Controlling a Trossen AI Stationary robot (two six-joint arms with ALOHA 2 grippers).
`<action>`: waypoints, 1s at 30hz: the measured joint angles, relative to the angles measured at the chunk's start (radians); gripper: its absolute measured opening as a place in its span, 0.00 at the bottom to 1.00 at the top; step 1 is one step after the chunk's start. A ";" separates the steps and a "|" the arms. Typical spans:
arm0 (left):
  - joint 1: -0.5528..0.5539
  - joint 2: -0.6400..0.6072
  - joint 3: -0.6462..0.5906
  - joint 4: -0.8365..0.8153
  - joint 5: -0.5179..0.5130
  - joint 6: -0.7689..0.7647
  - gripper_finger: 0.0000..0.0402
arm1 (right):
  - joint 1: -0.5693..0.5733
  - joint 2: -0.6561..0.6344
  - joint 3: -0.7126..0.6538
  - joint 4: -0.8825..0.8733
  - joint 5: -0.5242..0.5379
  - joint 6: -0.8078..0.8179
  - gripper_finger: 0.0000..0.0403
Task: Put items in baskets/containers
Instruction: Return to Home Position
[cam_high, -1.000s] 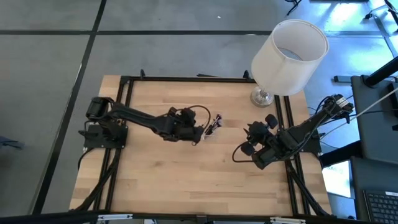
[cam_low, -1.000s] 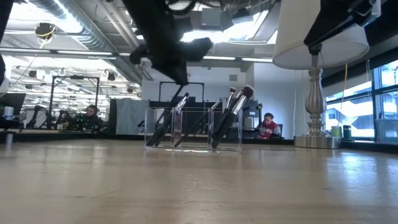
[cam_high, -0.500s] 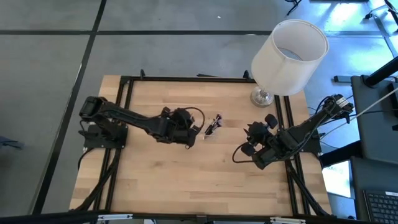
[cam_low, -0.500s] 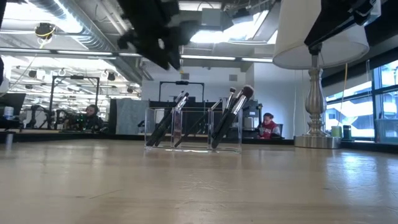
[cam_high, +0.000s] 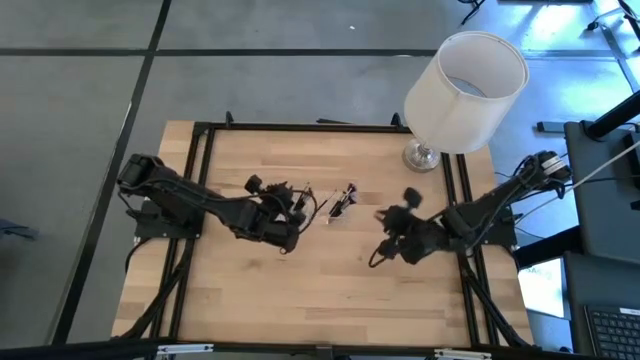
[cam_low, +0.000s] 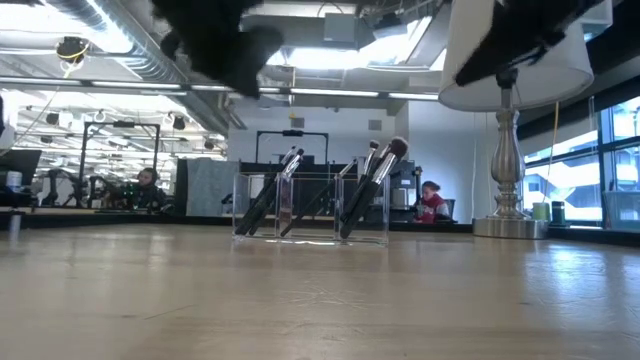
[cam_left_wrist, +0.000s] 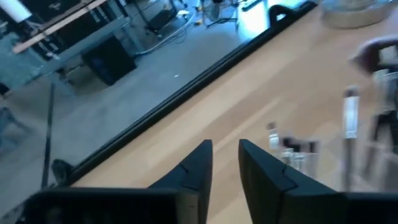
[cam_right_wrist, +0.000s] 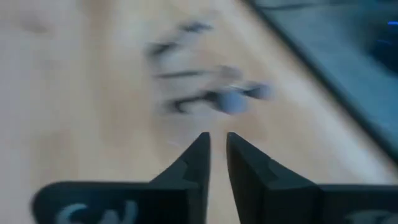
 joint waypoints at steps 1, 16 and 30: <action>0.012 -0.004 -0.028 0.019 0.002 0.001 0.17 | -0.019 -0.013 -0.034 0.120 -0.062 -0.097 0.11; 0.243 -0.421 -0.552 1.246 0.608 0.845 0.05 | -0.410 -0.248 -0.345 0.926 -0.982 -0.771 0.04; 0.346 -0.805 -0.902 1.450 0.852 0.995 0.04 | -0.739 -0.601 -0.546 0.861 -1.208 -0.591 0.04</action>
